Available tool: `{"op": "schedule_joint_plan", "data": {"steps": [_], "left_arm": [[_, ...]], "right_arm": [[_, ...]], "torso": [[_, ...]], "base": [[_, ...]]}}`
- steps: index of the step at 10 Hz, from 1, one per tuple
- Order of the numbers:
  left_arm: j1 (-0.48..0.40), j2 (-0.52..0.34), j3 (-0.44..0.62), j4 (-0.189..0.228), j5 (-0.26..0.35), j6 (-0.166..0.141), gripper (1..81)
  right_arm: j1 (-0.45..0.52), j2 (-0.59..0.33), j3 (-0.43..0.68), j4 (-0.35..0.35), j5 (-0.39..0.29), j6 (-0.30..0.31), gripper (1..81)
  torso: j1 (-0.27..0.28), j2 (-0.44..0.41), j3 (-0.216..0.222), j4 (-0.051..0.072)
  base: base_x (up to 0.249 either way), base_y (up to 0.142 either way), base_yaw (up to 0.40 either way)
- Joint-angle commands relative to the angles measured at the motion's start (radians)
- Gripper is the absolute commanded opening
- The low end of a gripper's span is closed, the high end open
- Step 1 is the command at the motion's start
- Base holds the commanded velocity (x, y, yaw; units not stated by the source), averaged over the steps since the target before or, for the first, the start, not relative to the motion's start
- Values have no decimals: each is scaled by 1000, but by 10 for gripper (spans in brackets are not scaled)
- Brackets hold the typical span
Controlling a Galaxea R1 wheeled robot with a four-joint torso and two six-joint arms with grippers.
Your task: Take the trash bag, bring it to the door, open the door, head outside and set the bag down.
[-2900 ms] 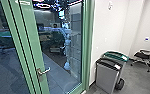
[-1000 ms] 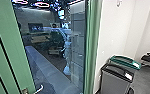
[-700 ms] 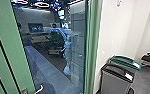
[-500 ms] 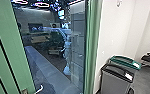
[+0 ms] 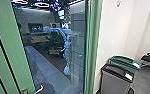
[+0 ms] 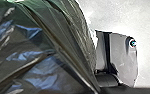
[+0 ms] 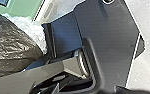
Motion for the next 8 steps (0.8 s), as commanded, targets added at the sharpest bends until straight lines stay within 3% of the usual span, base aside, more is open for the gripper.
{"op": "schedule_joint_plan", "data": {"steps": [1,5,8], "left_arm": [[-64,-10,1,10,68,8,10],[-64,-13,1,13,67,8,10],[-64,-13,1,13,67,8,10]], "right_arm": [[46,1,6,-10,-55,-4,811],[44,1,6,-12,-55,-4,811],[44,1,6,-10,-55,-4,811]], "torso": [[0,0,0,0],[0,0,0,0],[0,0,0,0]], "base": [[0,0,0],[0,0,28],[0,0,310]]}}
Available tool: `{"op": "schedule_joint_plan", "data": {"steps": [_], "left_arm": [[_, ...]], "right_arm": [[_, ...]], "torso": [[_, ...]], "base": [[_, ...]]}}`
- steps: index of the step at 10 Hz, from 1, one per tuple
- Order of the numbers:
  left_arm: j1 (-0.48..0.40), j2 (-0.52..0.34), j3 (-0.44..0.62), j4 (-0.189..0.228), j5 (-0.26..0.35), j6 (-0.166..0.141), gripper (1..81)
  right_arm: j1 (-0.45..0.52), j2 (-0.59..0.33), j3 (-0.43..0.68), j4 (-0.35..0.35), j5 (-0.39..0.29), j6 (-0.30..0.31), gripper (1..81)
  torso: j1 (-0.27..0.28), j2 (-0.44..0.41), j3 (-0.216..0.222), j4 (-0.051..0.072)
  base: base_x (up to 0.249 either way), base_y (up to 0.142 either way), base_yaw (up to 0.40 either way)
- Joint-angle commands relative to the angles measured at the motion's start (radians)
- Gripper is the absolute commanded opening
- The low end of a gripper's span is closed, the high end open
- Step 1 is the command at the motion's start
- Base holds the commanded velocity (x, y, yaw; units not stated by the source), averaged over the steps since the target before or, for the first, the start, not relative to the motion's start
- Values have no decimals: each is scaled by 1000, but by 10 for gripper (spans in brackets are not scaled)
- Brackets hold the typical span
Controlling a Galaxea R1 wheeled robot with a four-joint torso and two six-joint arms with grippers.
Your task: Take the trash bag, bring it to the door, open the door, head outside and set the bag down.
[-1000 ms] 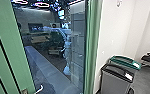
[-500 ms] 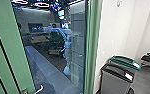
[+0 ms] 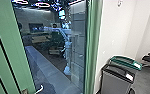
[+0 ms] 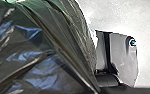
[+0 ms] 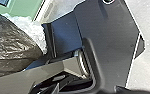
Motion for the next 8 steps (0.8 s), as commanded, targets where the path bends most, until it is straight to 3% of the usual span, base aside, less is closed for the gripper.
{"op": "schedule_joint_plan", "data": {"steps": [1,8], "left_arm": [[-64,-15,1,7,67,8,10],[-65,-13,-4,9,67,8,10]], "right_arm": [[45,1,6,-10,-54,-4,811],[45,1,3,-10,-54,-4,811]], "torso": [[1,0,0,0],[1,0,0,0]], "base": [[0,0,338],[0,0,341]]}}
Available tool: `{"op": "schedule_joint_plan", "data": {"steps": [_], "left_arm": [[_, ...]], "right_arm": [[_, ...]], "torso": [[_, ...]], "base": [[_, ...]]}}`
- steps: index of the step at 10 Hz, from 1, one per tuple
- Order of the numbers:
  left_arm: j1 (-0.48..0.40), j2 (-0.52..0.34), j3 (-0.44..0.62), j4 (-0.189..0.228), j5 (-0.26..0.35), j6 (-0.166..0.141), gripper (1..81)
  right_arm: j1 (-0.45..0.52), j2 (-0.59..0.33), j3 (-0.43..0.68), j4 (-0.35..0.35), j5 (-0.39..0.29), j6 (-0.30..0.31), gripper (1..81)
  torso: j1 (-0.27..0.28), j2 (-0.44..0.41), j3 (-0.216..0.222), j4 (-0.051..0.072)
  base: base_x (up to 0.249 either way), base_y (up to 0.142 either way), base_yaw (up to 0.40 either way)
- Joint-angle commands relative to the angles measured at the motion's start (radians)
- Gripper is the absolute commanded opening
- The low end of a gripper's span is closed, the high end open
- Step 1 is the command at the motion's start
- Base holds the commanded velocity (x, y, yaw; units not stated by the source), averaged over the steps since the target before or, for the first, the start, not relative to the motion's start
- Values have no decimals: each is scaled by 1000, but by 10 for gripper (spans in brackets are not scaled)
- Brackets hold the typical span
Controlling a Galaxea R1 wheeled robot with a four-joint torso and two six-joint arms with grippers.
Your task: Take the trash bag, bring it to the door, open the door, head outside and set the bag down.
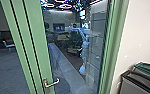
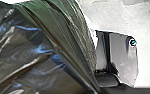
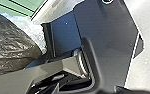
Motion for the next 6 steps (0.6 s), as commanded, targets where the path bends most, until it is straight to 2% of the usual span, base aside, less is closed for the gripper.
{"op": "schedule_joint_plan", "data": {"steps": [1,6], "left_arm": [[-63,-13,-1,6,68,8,10],[-63,-8,-10,11,70,8,10]], "right_arm": [[47,1,7,-9,-50,-3,811],[48,4,7,-9,-50,-3,811]], "torso": [[1,0,0,0],[1,0,0,0]], "base": [[0,0,343],[0,0,343]]}}
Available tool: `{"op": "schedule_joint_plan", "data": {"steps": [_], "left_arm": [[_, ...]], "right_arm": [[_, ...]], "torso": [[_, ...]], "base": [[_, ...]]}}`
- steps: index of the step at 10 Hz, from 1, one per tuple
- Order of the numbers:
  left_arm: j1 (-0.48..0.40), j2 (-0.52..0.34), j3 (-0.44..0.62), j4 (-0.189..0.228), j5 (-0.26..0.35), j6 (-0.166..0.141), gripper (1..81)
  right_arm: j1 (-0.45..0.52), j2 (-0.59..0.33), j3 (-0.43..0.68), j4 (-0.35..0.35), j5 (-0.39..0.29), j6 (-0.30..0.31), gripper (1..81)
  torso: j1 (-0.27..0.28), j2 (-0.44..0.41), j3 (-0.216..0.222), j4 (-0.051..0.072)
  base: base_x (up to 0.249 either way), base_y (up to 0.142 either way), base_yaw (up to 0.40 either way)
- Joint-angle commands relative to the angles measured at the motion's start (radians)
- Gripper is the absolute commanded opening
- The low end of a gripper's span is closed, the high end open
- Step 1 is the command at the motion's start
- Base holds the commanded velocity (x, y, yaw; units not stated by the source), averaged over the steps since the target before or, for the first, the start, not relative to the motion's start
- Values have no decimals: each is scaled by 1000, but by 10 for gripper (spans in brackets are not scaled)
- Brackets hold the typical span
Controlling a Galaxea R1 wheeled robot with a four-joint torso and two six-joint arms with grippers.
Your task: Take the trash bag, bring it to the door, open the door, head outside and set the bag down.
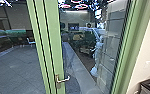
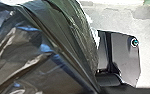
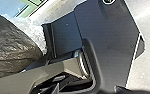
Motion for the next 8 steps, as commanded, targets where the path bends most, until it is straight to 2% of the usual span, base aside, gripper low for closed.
{"op": "schedule_joint_plan", "data": {"steps": [1,8], "left_arm": [[-65,-7,-2,7,67,8,10],[-67,-6,-8,7,67,6,10]], "right_arm": [[44,1,7,-11,-53,-3,811],[44,2,7,-9,-53,-3,811]], "torso": [[1,0,0,0],[1,0,0,0]], "base": [[0,0,309],[0,0,292]]}}
